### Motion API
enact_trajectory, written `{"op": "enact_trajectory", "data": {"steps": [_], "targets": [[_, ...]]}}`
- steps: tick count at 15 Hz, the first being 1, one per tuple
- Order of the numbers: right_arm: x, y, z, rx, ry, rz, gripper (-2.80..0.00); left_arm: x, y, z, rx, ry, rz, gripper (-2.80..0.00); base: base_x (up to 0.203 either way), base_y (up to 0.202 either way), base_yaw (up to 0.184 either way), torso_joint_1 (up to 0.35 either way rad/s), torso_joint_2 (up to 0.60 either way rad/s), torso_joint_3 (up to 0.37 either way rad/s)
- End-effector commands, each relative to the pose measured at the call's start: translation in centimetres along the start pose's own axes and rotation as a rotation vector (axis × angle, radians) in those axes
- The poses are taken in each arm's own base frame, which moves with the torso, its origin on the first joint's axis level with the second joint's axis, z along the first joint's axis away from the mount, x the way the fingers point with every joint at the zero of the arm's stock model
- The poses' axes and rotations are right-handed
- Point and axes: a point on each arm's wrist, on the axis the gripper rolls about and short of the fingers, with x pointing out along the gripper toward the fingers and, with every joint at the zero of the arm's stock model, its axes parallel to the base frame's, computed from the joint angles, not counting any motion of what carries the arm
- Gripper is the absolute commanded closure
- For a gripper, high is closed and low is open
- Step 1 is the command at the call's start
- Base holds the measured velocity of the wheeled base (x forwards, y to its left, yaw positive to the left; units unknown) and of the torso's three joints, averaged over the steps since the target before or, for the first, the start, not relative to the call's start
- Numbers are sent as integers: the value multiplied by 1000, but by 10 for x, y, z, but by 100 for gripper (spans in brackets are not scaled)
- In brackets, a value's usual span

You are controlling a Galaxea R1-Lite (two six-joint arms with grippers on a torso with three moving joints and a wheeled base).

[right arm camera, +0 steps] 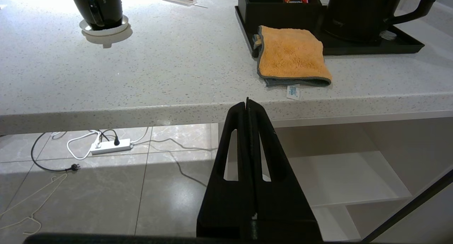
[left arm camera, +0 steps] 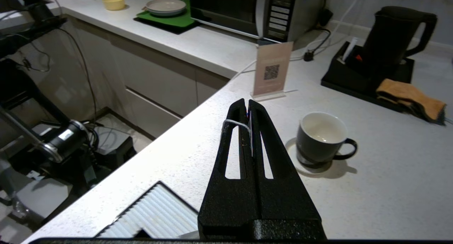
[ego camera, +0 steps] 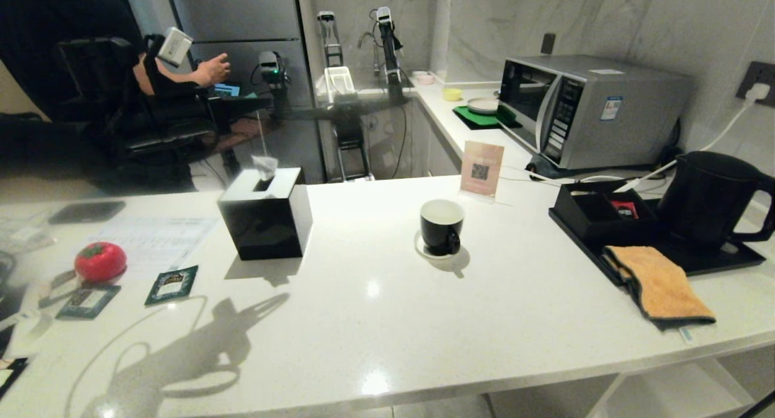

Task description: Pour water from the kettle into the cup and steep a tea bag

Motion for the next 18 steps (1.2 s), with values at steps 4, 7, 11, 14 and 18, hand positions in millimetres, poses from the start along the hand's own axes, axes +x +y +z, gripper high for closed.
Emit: {"op": "enact_trajectory", "data": {"steps": [4,7,11,14,18], "targets": [[0,0,0,0,1,0,0,-3,35,-19,-16,11,44,0,0,0,0,0,0,0],[0,0,0,0,1,0,0,-5,45,-33,-37,25,62,0,0,0,0,0,0,0],[0,0,0,0,1,0,0,-3,54,-49,-60,41,73,0,0,0,0,0,0,0],[0,0,0,0,1,0,0,-1,56,-55,-69,47,71,0,0,0,0,0,0,0],[0,0,0,0,1,0,0,1,60,-63,-69,48,72,0,0,0,0,0,0,0]]}}
